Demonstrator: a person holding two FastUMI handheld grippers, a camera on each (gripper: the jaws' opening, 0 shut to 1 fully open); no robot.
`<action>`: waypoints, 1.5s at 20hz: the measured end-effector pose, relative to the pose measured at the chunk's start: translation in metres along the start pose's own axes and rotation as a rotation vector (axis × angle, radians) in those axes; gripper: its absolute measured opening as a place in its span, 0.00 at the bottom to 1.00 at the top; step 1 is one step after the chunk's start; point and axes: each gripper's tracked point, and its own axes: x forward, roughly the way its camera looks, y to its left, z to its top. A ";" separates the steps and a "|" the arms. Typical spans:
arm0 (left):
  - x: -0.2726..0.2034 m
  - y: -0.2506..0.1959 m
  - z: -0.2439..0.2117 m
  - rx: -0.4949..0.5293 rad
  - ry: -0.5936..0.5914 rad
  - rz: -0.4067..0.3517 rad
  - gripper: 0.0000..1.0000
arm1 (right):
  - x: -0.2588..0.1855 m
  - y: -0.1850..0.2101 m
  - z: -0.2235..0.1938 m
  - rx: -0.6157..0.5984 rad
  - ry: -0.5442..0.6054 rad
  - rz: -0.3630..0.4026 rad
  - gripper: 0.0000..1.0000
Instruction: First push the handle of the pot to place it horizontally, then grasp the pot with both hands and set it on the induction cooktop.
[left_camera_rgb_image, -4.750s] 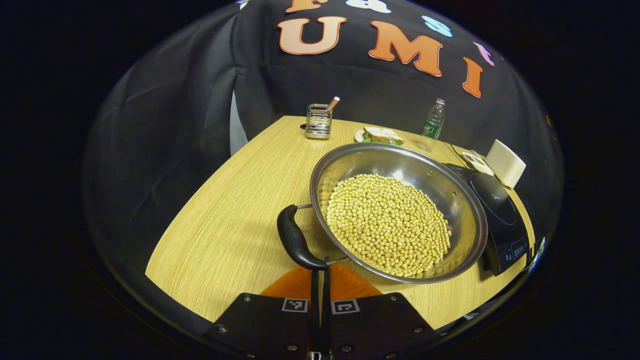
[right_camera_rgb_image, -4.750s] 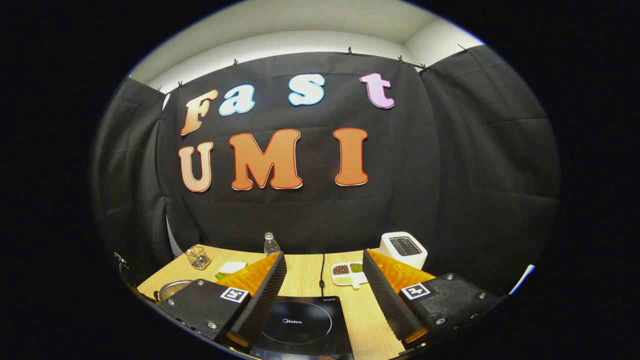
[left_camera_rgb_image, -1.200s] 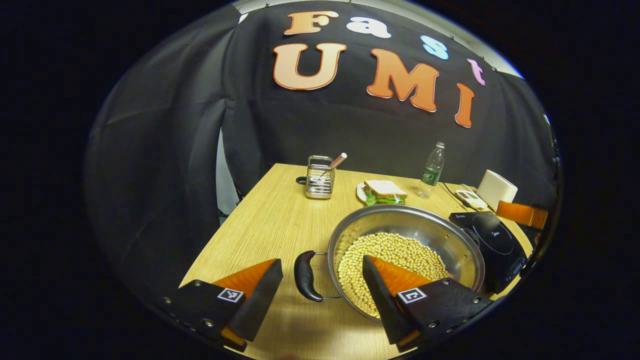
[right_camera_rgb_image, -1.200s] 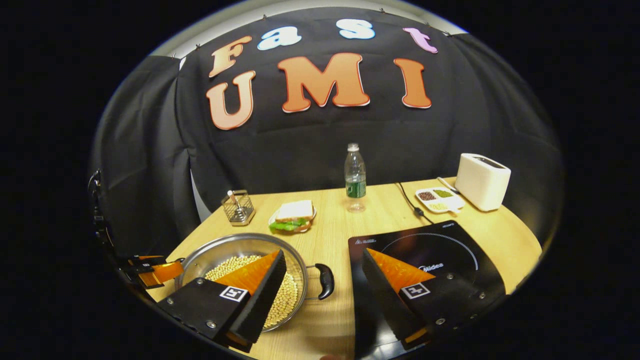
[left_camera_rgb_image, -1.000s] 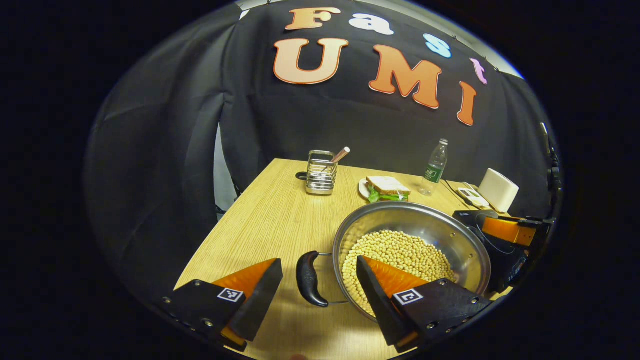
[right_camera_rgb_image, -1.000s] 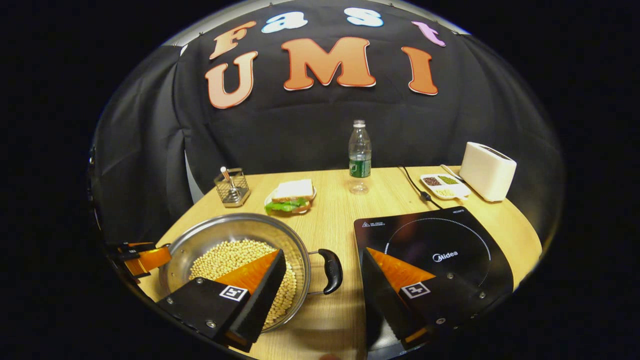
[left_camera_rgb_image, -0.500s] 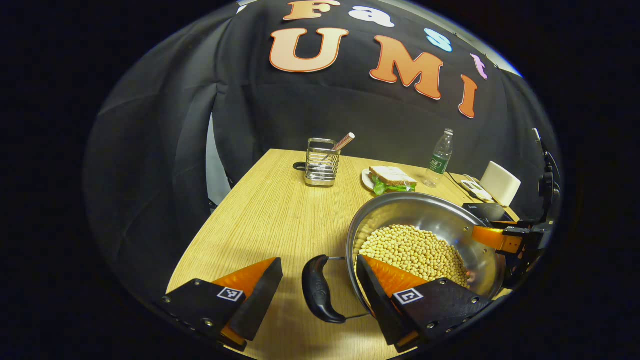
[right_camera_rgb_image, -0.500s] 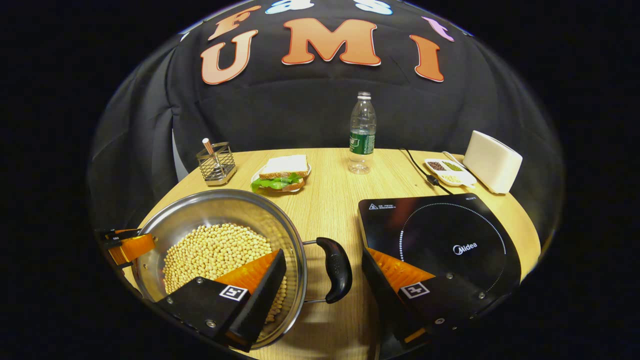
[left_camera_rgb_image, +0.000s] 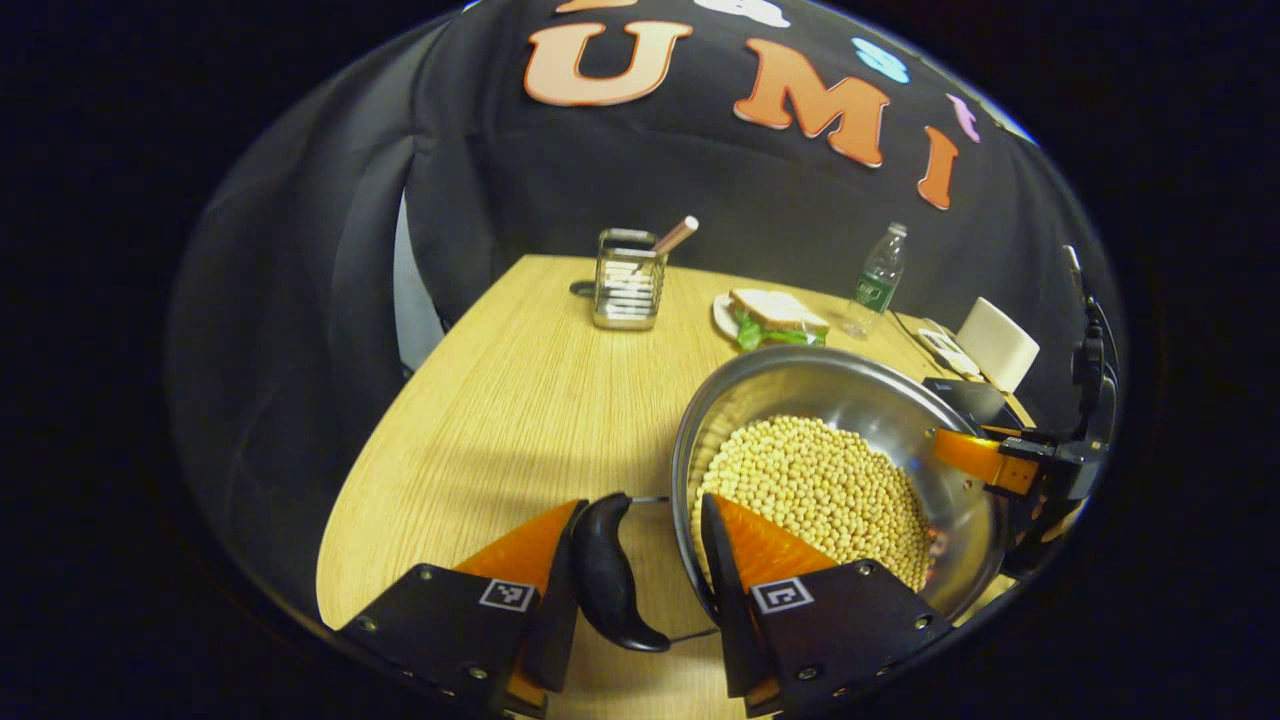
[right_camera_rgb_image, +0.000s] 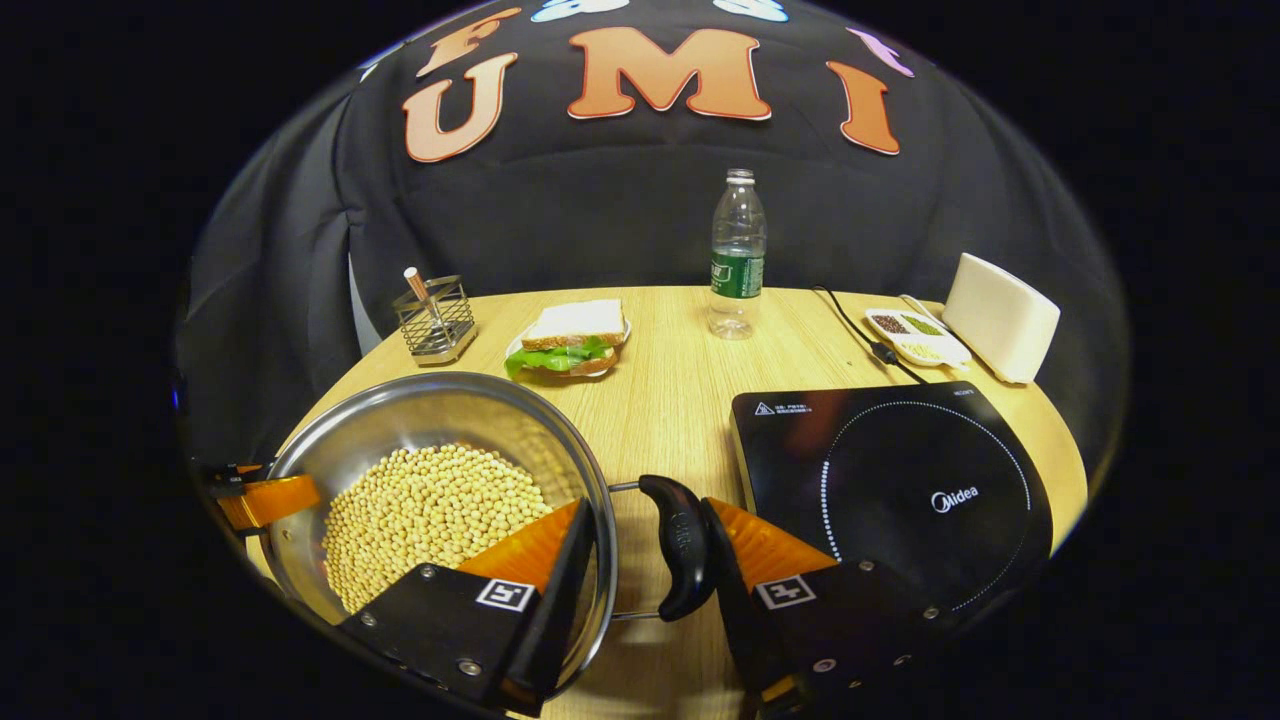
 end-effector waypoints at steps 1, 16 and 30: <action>-0.002 -0.002 -0.004 -0.014 0.015 0.004 0.61 | 0.000 0.001 -0.001 0.007 0.004 0.003 0.64; -0.080 -0.046 0.028 -0.057 -0.090 0.047 0.51 | -0.062 -0.031 0.042 0.062 -0.077 0.045 0.57; -0.072 -0.183 0.041 0.023 -0.069 -0.071 0.49 | -0.103 -0.164 0.053 0.147 -0.112 -0.062 0.57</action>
